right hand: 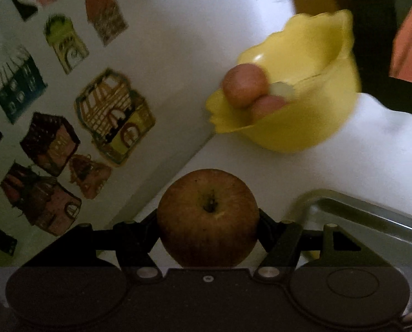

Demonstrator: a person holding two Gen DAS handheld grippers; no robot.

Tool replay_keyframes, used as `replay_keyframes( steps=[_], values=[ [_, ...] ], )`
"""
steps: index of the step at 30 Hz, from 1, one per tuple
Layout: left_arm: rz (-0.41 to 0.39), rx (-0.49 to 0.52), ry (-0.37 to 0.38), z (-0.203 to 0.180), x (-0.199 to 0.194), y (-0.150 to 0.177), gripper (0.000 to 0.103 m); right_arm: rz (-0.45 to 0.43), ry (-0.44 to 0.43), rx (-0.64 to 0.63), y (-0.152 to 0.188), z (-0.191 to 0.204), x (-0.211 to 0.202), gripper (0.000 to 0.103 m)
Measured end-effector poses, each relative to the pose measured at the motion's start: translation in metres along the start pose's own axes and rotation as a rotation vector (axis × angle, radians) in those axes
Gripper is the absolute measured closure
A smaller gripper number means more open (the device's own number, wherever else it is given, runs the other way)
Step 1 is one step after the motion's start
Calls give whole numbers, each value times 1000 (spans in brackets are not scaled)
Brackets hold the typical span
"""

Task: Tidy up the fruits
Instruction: 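Lift and carry the apple and banana toward the metal tray with both tools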

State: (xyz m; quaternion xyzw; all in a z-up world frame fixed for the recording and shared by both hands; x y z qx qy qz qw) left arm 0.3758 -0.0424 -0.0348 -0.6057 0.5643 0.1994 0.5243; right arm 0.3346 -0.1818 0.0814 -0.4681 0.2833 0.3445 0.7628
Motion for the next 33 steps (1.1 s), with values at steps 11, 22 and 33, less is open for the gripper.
replay_keyframes(
  steps=[11, 22, 33],
  values=[
    [-15, -13, 116, -30, -1, 4, 63, -72, 114, 87, 12, -66, -43, 33],
    [-84, -14, 202, -57, -6, -11, 63, -94, 153, 135, 33, -94, -66, 33],
    [-145, 44, 219, -83, -13, -44, 63, -84, 192, 200, 53, -125, -73, 32]
  ],
)
Point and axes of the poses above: each gripper's, at about its wrist camera, not at the fingertips, and x roughly the way its jaws point, z to its left, y to its underside, the point moved 9 cm from there along x, roughly the way its jaws point, and after that the axes turned 6 degrees about x, right-handed, at the moved point
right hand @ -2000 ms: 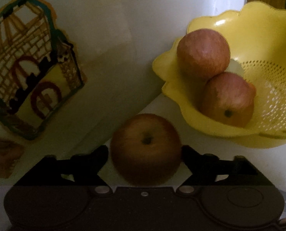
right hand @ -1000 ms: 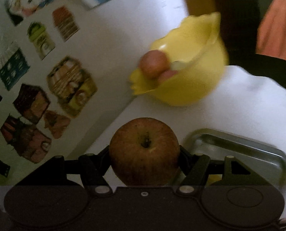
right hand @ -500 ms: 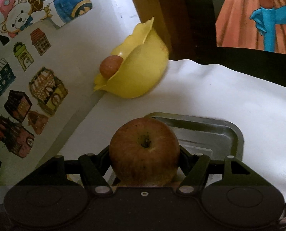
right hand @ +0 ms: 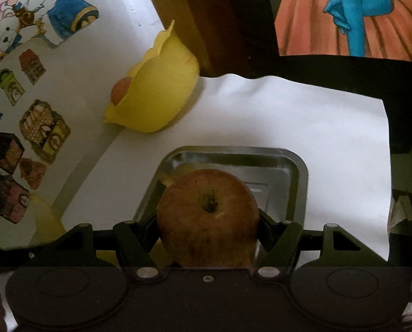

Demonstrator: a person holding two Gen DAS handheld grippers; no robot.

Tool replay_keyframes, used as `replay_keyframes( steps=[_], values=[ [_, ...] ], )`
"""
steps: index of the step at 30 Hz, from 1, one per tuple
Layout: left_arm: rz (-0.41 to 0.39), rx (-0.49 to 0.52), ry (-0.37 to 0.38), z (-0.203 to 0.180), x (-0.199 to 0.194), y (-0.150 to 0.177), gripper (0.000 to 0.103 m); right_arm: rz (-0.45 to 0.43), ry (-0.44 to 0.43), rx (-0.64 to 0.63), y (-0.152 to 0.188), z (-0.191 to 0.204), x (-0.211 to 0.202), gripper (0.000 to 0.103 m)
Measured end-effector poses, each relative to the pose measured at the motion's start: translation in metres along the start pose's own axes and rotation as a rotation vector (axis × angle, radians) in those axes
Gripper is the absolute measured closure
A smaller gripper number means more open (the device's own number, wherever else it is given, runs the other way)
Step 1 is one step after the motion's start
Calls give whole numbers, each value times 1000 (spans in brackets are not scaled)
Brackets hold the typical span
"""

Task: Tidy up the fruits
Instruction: 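Lift and carry the apple and banana toward the metal tray with both tools, then lower the apple and banana onto the tray and open both tools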

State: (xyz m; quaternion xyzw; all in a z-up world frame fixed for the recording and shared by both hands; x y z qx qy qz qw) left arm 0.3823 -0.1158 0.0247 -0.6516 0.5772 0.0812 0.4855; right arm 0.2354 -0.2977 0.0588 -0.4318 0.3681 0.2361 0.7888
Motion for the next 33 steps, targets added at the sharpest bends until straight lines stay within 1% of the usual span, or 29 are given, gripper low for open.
replay_keyframes(
  steps=[3, 7, 10, 12, 14, 16, 18, 24, 29, 33],
  values=[
    [-3, 53, -11, -14, 1, -10, 63, -4, 5, 10, 1, -6, 2, 33],
    [20, 121, -34, -29, 14, -21, 63, -12, 10, 2, 1, -10, 6, 32],
    [53, 168, -52, -38, 26, -27, 63, -20, 2, 3, 0, -12, 9, 32],
    [83, 208, -55, -45, 37, -27, 64, -25, -5, 9, -1, -13, 10, 32],
    [125, 207, -31, -51, 50, -24, 64, -33, -5, 12, -2, -15, 12, 32],
    [141, 256, -37, -58, 62, -19, 63, -43, -4, 15, -4, -18, 12, 32],
    [137, 310, -61, -63, 69, -15, 63, -45, -13, 35, -5, -21, 13, 32],
    [143, 306, -71, -62, 76, -9, 60, -44, -39, 67, -9, -27, 21, 32],
    [134, 277, -70, -60, 77, -8, 60, -14, -50, 104, -12, -29, 30, 32],
    [128, 243, -66, -57, 79, -8, 58, -8, -55, 130, -11, -29, 34, 31]
  ],
)
Point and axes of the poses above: each gripper's, at about its wrist camera, not at the fingertips, and x roughly the way its jaws point, z to its left, y to its underside, the point moved 9 cm from there along x, roughly the way its jaws point, and after that the axes turned 6 degrees about x, right-handed, at the moved point
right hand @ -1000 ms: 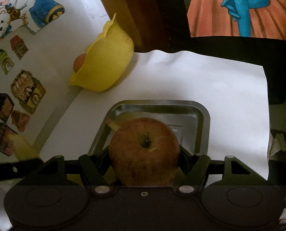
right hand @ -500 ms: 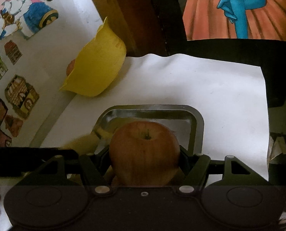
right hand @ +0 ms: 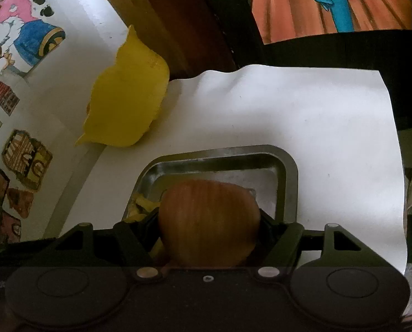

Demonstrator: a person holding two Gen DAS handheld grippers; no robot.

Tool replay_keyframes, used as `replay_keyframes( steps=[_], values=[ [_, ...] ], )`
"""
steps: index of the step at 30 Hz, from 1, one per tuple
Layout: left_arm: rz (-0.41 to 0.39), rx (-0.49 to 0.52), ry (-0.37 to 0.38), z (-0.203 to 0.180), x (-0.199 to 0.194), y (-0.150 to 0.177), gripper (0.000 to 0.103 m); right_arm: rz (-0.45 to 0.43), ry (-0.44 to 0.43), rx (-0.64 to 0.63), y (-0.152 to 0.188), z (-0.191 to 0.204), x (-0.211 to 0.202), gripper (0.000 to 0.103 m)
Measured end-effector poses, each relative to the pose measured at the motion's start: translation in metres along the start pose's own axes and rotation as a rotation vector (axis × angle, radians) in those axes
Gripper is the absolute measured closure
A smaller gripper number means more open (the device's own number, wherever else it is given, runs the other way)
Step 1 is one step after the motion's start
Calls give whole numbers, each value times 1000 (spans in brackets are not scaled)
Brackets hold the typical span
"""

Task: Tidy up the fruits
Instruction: 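Lower the apple and banana onto the tray and open both tools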

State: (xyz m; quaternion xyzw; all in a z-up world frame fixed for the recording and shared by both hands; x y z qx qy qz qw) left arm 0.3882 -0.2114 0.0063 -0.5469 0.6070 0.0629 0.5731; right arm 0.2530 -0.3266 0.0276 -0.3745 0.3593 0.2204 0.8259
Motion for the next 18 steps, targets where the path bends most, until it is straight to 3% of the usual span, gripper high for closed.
replay_keyframes(
  steps=[11, 18],
  values=[
    [-26, -88, 1, 6, 2, 5, 49, -1, -6, -11, 7, -2, 4, 30],
    [-81, -100, -9, 4, -8, 5, 28, -41, -3, -44, 6, -5, -12, 23]
  ],
)
Point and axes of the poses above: each gripper's, at about its wrist camera, not at the fingertips, and x roughly the way its jaws point, z to its left, y to its underside, the point moved 9 cm from there along x, roughly the way its jaws point, and after that the axes turned 6 degrees about x, right-handed, at the moved point
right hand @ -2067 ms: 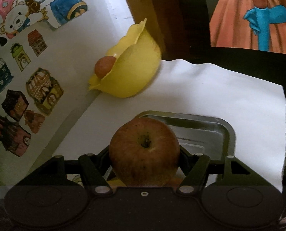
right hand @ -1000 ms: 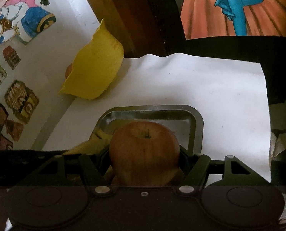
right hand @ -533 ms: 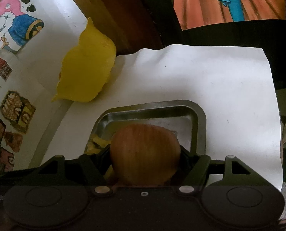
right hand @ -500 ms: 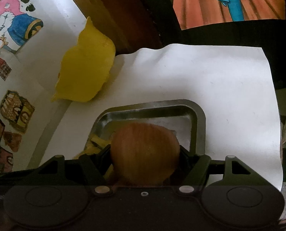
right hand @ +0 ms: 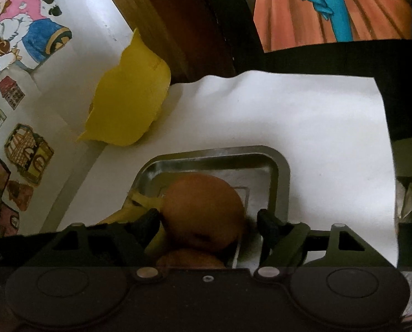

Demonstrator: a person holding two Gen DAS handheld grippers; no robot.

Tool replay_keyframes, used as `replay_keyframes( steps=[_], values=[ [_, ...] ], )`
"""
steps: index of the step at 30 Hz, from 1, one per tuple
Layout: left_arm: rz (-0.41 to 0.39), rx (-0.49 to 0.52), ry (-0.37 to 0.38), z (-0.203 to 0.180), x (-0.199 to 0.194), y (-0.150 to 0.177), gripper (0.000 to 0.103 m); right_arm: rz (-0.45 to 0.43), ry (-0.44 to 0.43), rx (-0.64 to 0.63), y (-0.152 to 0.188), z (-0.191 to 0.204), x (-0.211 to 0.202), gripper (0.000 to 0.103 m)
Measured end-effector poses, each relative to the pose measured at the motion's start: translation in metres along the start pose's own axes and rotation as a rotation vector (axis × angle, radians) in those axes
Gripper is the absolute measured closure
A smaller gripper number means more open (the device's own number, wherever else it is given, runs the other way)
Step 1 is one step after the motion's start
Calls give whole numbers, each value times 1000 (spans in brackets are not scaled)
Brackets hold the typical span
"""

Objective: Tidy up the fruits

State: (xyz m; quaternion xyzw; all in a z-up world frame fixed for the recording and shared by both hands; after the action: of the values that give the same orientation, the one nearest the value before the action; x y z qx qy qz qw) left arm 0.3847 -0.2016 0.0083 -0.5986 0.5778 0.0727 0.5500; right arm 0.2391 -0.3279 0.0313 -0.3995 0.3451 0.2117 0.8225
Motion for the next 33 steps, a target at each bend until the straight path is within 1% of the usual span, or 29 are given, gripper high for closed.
replay_keyframes(
  steps=[1, 4, 10, 12, 13, 18, 20, 23, 26, 29, 33],
  values=[
    [-13, 2, -1, -1, -2, 0, 25, -2, 0, -1, 1, -1, -2, 23],
    [-66, 12, -5, -5, -11, 1, 20, -14, 1, -3, 3, -4, -10, 21],
    [-146, 23, -21, -12, -26, 5, 14, -30, 0, -12, 9, -10, -25, 20],
    [-176, 18, -30, -14, -31, 6, 13, -45, -3, -19, 12, -11, -31, 15],
    [-200, 15, -37, -14, -34, 7, 12, -55, -5, -23, 13, -12, -33, 15],
    [-346, 19, -88, -14, -54, 18, 4, -133, -35, -87, 23, -10, -49, 11],
    [-408, 26, -105, -15, -60, 23, 3, -171, -56, -136, 27, -7, -56, 10],
    [-472, 25, -137, -17, -68, 33, 1, -235, -74, -181, 32, -5, -66, 10],
    [-529, 46, -161, -20, -75, 43, 1, -297, -99, -197, 37, -6, -75, 1],
    [-559, 57, -188, -21, -83, 53, 1, -346, -127, -216, 46, -5, -85, 1],
    [-546, 57, -234, -20, -94, 72, 1, -415, -167, -245, 58, -4, -103, 1]
  ],
)
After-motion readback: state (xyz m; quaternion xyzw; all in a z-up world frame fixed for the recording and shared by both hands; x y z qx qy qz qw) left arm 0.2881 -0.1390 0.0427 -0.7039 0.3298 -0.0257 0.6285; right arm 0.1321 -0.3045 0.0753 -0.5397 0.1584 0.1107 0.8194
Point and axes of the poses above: each gripper's, at about its wrist camera, not at the fingertips, and x roughly the way its jaws point, z to its left, y to its underside, the point moved 9 cm from there along x, roughly the way its jaws point, and after that the axes turned 6 degrees about x, right-handed, at the moved point
